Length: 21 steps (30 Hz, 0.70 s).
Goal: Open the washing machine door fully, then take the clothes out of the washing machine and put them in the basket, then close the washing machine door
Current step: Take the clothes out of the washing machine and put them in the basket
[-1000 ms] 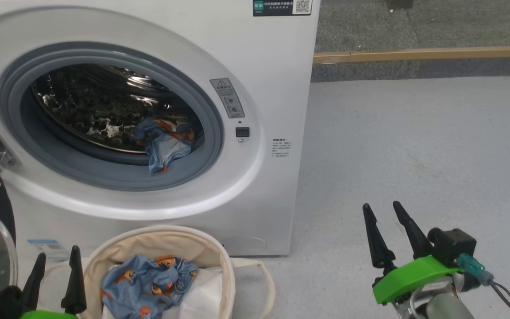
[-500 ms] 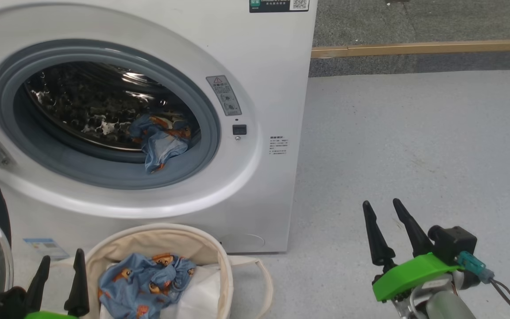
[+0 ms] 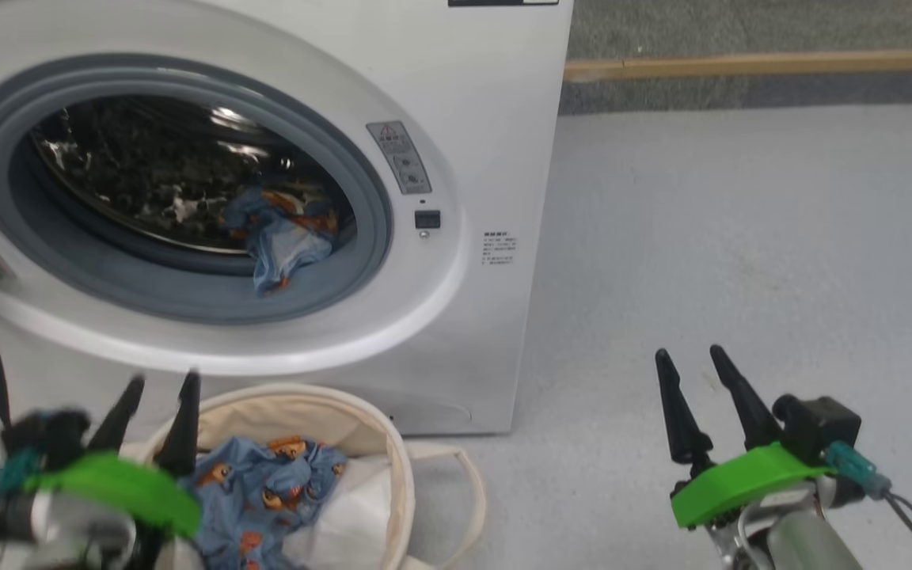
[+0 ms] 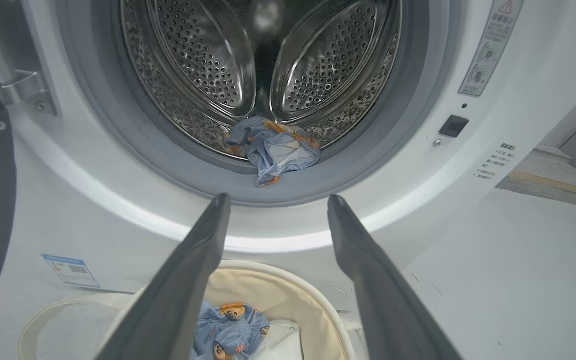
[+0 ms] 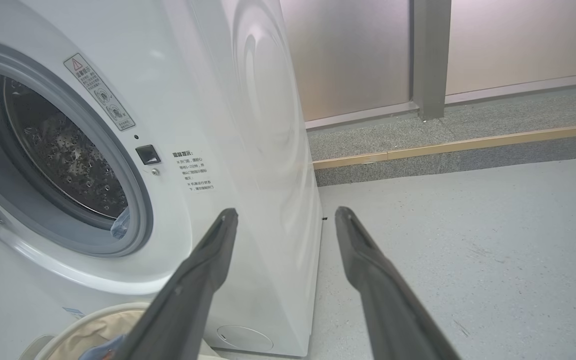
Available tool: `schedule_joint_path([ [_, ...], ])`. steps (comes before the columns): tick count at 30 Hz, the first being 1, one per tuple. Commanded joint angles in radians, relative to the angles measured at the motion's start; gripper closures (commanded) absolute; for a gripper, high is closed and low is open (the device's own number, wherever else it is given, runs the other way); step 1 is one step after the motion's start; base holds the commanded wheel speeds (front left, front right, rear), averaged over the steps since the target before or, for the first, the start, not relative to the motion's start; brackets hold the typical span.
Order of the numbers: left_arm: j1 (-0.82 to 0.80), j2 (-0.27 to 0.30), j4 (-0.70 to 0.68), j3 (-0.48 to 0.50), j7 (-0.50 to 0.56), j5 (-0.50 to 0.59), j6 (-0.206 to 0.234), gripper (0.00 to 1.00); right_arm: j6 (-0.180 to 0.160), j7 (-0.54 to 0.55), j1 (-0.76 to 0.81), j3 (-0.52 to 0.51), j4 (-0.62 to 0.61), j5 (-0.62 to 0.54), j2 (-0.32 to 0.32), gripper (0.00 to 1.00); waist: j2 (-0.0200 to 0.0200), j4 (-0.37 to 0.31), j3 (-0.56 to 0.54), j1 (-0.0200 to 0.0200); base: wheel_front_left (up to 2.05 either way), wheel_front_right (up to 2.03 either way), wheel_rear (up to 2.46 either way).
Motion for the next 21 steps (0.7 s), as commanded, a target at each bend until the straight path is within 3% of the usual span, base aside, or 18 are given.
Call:
schedule_joint_path([
  [1, -0.093, 0.042, -0.008, 0.025, 0.012, -0.002, -0.007, 0.00, 0.000, -0.012, -0.057, 0.018, -0.042, -0.013, 0.004, 0.00, -0.0001, -0.003, 0.027, 0.0000, 0.00, 0.00, 0.00],
  [10, -0.418, 0.066, 0.199, -0.061, 0.084, -0.027, -0.037, 0.00, 0.000, -0.012, -0.108, 0.001, -0.080, -0.017, 0.004, 0.00, -0.0001, -0.027, 0.175, 0.0000, 0.00, 0.00, 0.00],
  [21, -0.736, 0.098, 0.405, -0.233, 0.126, -0.120, -0.041, 0.00, 0.000, -0.012, -0.167, -0.010, -0.120, -0.016, 0.004, 0.00, -0.0001, -0.062, 0.323, 0.0000, 0.00, 0.00, 0.00],
])
